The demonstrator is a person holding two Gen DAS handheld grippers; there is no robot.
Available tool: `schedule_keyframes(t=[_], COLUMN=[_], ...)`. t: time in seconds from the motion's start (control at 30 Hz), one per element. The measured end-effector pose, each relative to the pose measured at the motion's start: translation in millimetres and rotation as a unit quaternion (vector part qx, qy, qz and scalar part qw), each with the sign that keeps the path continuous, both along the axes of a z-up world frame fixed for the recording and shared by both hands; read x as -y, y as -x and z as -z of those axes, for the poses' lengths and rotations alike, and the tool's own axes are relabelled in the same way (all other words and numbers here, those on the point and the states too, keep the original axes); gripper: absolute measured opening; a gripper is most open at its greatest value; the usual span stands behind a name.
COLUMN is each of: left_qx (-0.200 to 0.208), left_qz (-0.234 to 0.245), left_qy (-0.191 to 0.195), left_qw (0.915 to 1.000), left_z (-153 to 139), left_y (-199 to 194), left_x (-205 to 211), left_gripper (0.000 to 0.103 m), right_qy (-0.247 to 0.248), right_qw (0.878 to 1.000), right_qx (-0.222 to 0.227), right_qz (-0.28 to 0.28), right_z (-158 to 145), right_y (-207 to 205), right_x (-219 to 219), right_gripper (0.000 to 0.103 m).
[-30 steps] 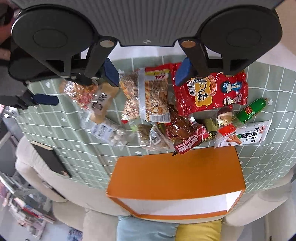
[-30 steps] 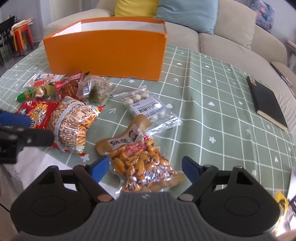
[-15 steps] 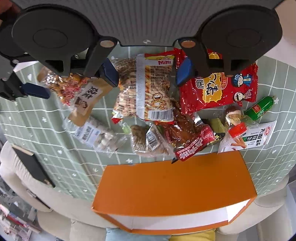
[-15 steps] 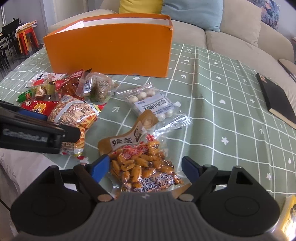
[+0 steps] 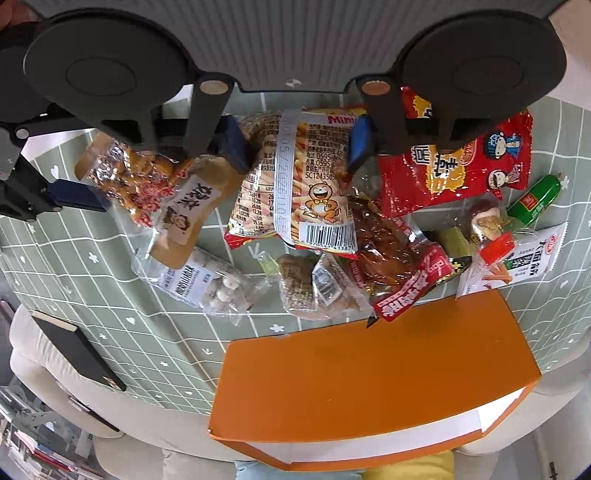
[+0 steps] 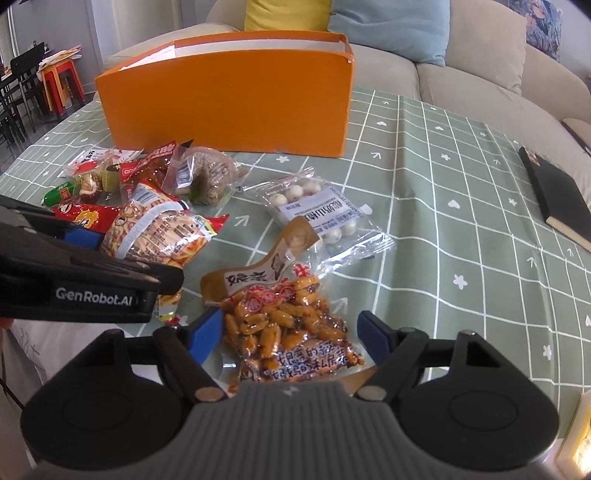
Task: Organize snacks
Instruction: 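Grasp the peanut bag with the left tool while the right tool grasps the spicy peanut pouch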
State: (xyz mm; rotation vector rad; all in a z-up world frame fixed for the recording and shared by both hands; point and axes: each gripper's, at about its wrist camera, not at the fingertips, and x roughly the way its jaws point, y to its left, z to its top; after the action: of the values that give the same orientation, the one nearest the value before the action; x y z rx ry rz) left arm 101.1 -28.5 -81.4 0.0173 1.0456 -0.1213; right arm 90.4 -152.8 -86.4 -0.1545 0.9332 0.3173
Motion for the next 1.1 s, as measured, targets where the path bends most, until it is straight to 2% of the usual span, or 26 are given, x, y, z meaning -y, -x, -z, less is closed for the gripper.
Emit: schedule_keyframes(t=[0.2,0.37,0.4,0.43,0.47,0.57,0.7,0.77,0.93,1.0,1.07,1.1], left_qx=[0.012,0.024,0.027,0.031,0.035,0.047,0.050,0.049,0.044,0.042,0.043,0.044], left_qz=[-0.003,-0.007,-0.008,-0.009,-0.012,-0.021,-0.019,-0.019,-0.020,-0.021,-0.022,-0.022], left_qy=[0.006,0.016,0.018,0.020,0.021,0.021,0.027,0.026,0.026,0.026,0.027,0.028], left_qw=[0.9999,0.9996,0.9994,0.9993,0.9991,0.9985,0.9982,0.9983,0.9985,0.9985,0.9985,0.9984], left_z=[-5.9,-16.4,-18.4,-21.5,-24.7,-33.3,-38.9,-39.1,-35.9,-34.4,-34.7,-35.4], left_y=[6.2,14.2,15.3,17.1,18.3,20.4,23.4,26.3,30.4,31.3,32.0,32.6], left_x=[-3.2,-10.2,-10.5,-12.6,-14.4,-18.7,-21.6,-22.4,-26.2,-27.9,-28.7,-29.2], left_gripper=[0.049,0.047,0.047,0.047,0.047,0.047,0.047,0.047,0.047,0.047,0.047,0.047], right_qy=[0.010,0.009,0.009,0.002,-0.004,-0.014,0.002,-0.001,-0.015,-0.014,-0.013,-0.015], right_qw=[1.000,1.000,1.000,1.000,0.999,0.999,0.999,0.999,1.000,1.000,1.000,1.000], right_qx=[0.016,0.023,0.026,0.029,0.033,0.043,0.044,0.034,0.004,0.007,0.007,0.001], right_qz=[-0.010,-0.004,-0.002,0.001,0.006,0.008,0.002,0.004,-0.003,-0.009,-0.009,-0.009], right_z=[-4.4,-9.7,-12.0,-15.3,-19.0,-30.1,-28.0,-26.1,-18.8,-17.1,-14.7,-12.9], right_y=[8.5,12.4,13.6,14.4,15.3,16.8,16.6,14.5,12.1,11.0,8.3,6.1], right_x=[-3.7,-2.5,-2.2,-1.1,0.1,1.1,-4.2,-4.3,-7.7,-11.8,-14.2,-15.4], right_gripper=[0.068,0.065,0.054,0.053,0.042,0.033,0.035,0.041,0.045,0.051,0.064,0.066])
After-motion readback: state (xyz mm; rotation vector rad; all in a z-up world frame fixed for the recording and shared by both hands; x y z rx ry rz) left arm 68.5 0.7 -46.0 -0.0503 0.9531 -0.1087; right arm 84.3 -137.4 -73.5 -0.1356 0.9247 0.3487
